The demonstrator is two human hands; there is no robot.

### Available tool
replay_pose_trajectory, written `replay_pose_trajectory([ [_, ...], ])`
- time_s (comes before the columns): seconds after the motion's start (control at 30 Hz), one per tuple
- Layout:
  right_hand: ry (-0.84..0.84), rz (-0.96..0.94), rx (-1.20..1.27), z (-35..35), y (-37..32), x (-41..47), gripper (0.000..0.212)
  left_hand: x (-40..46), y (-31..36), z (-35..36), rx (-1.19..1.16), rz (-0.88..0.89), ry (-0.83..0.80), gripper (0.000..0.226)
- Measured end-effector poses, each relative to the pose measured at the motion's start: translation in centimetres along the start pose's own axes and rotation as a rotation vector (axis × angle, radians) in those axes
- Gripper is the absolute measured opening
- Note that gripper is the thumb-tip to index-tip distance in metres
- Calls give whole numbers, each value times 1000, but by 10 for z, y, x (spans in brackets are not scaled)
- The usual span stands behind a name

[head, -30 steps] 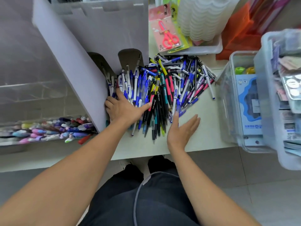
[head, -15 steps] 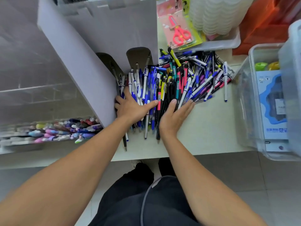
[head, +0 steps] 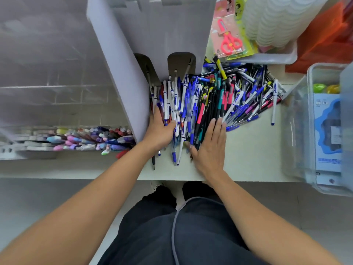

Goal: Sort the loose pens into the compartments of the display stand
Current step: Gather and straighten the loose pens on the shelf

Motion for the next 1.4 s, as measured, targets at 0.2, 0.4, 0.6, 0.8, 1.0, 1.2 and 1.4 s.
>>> replay_pose_trajectory([
  [0.2,7,-219,89,-26,-5,-17,120,-36,-20,-5,99,145,-29,87],
  [0.4,-43,-448,-42,-7,-10,-20,105,-63,-36,0,197,229,-60,98],
  [0.6,42,-463,130,-22,-22,-38,77,-79,-53,11,416,293,51,109],
  [0.8,-122,-102,125,-14,-21,-31,48,-72,-44,0,287,258,181,88],
  [1.0,-301,116,304,2,-46,-15,36,-80,-55,-7,298,284,77,72],
  [1.2,-300,176,422,-28,-48,-8,24,-100,-93,-38,295,154,265,43],
  [1.4,-237,163,452,-38,-25,3,23,-82,-106,-31,161,-73,341,18],
])
Point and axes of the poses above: each hand's wrist, its own x-axis towards the middle knuckle, its own z-axis out of the palm, y = z × x, the point moved 9 cm from there along x, towards the middle knuckle, and after that the axes turned 8 degrees about y, right-handed, at the moved point
